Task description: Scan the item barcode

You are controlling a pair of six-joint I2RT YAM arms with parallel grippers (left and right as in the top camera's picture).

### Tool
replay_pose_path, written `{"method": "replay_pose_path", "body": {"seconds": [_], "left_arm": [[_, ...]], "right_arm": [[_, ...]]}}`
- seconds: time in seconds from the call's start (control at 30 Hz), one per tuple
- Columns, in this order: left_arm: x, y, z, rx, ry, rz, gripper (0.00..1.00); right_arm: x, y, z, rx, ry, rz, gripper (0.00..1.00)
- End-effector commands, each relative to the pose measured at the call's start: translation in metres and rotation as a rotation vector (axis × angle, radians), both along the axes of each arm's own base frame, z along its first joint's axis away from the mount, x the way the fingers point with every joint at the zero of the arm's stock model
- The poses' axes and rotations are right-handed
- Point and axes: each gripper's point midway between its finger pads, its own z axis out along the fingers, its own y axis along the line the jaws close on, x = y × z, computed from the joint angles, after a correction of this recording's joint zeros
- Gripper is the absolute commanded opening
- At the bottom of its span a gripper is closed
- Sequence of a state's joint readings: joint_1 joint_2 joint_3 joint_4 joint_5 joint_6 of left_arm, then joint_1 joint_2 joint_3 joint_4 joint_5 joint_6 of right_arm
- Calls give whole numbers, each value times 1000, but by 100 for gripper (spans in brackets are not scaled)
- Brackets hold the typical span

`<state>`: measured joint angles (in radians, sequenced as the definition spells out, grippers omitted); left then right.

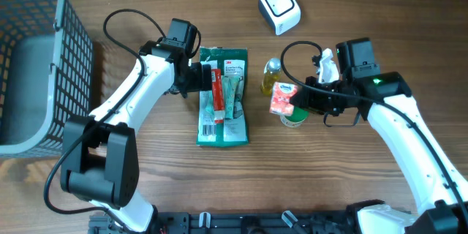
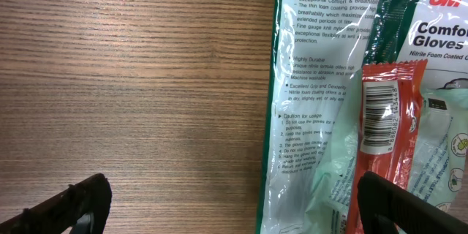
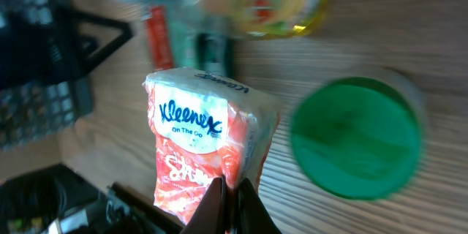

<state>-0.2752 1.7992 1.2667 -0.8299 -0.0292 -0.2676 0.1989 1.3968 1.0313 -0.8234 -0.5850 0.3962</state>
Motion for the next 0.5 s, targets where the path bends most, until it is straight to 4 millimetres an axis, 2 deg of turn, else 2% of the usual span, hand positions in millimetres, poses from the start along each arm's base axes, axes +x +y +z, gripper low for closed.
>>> {"method": "replay_pose_path", "body": {"seconds": [0.0, 0.1, 0.27, 0.47], "left_arm": [[-1, 0, 4, 3, -11, -1, 100], [-1, 0, 4, 3, -11, -1, 100], [-1, 0, 4, 3, -11, 0, 100], [-1, 0, 4, 3, -11, -1, 100]], "right_arm": [[-3, 30, 16, 50, -73, 108, 4], [-2, 44, 4, -51, -85, 90, 4], [-7, 51, -10, -228, -120, 44, 4], [-10, 65, -22, -272, -165, 62, 5]]}}
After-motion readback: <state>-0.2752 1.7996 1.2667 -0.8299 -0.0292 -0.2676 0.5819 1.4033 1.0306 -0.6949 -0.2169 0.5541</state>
